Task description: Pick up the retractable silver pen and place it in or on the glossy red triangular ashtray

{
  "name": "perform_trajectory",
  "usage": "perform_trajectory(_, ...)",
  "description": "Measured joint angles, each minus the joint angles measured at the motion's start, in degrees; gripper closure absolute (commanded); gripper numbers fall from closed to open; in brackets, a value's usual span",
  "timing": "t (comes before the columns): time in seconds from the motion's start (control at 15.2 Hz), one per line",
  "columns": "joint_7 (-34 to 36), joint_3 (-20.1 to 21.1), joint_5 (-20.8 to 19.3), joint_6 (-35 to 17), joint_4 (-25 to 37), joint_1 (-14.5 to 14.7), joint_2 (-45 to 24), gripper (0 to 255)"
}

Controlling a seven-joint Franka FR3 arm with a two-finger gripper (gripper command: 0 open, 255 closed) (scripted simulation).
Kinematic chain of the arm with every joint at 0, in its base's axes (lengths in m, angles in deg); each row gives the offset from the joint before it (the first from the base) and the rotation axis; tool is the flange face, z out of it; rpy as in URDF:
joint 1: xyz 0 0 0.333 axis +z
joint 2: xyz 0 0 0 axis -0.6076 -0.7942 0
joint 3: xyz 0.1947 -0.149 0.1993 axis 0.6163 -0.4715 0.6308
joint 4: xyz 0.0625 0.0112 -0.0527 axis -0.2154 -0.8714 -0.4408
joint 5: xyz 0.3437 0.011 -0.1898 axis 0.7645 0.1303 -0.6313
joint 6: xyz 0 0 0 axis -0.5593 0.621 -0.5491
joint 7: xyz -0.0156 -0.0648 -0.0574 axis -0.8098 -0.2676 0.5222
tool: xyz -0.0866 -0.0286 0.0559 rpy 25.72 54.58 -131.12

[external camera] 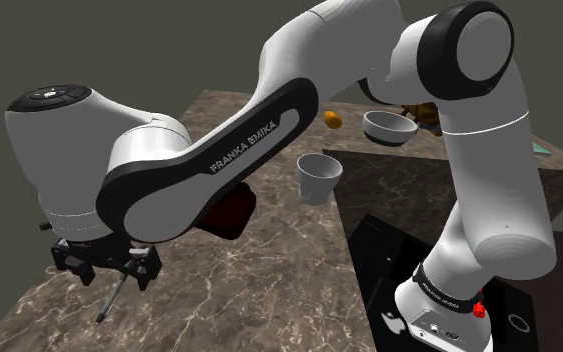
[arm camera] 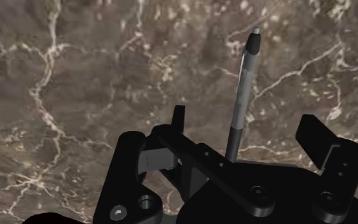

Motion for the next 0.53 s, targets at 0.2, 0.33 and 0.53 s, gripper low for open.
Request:
perform_trajectory(0.2,0.0,0.0,0.0,0.0,0.0,0.0,0.0,255)
perform_trajectory(0.33,0.0,0.0,0.0,0.0,0.0,0.0,0.0,255)
perform_trajectory(0.53,0.0,0.0,0.0,0.0,0.0,0.0,0.0,255)
